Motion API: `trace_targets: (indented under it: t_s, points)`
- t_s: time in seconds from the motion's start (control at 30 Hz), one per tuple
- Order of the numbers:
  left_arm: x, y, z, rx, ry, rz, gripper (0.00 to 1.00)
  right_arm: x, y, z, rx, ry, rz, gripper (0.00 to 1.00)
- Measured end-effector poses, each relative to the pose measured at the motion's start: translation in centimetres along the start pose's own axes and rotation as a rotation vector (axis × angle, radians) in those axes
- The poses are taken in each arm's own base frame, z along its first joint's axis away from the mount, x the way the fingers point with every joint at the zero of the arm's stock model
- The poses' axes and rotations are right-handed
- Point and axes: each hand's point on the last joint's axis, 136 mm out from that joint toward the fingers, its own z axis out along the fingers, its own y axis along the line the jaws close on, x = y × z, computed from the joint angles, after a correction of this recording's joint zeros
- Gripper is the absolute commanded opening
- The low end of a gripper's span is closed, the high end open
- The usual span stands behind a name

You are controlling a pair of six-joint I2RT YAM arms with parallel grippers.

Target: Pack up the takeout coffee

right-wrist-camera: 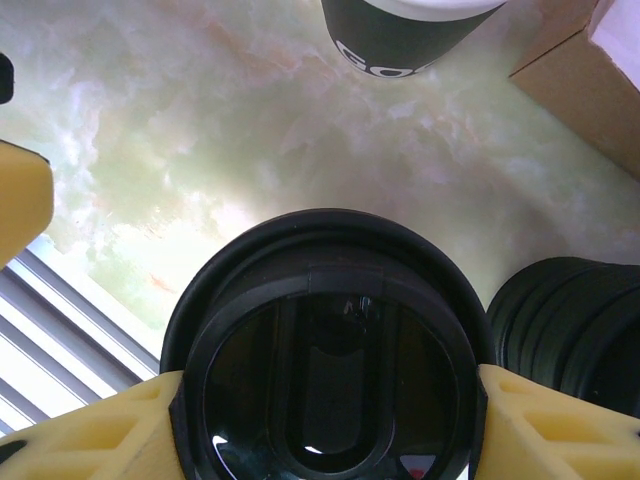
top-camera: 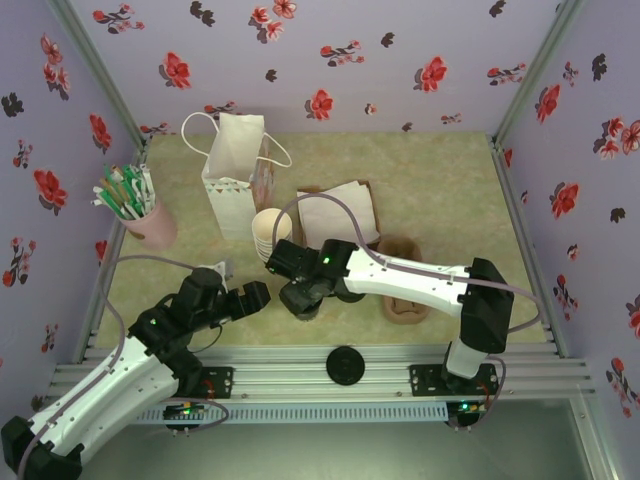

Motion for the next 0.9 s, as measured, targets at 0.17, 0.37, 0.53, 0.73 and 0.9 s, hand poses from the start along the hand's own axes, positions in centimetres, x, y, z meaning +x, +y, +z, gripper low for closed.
trace_targets:
  t_s: [0.17,0.37,0.53,0.73,0.9]
  points:
    - [-0.01,-0.01,0.00,0.000,0.000,0.000,0.88,0.09,-0.07,0.12,0.008,0.000,0.007,0.59]
    - [-0.01,-0.02,0.06,0.000,0.001,0.000,0.88,0.16,-0.32,0.33,0.020,-0.010,0.008,0.59]
    - [0.01,0.03,0.25,-0.006,0.006,-0.001,0.88,0.15,-0.32,0.33,0.024,-0.013,0.006,0.59]
    - [-0.07,-0.14,0.30,0.001,0.004,0.000,0.88,0.13,-0.30,0.37,0.027,-0.013,0.004,0.59]
    - [-0.13,-0.22,0.32,0.004,0.002,0.000,0.88,0.11,-0.30,0.37,0.029,-0.014,0.003,0.59]
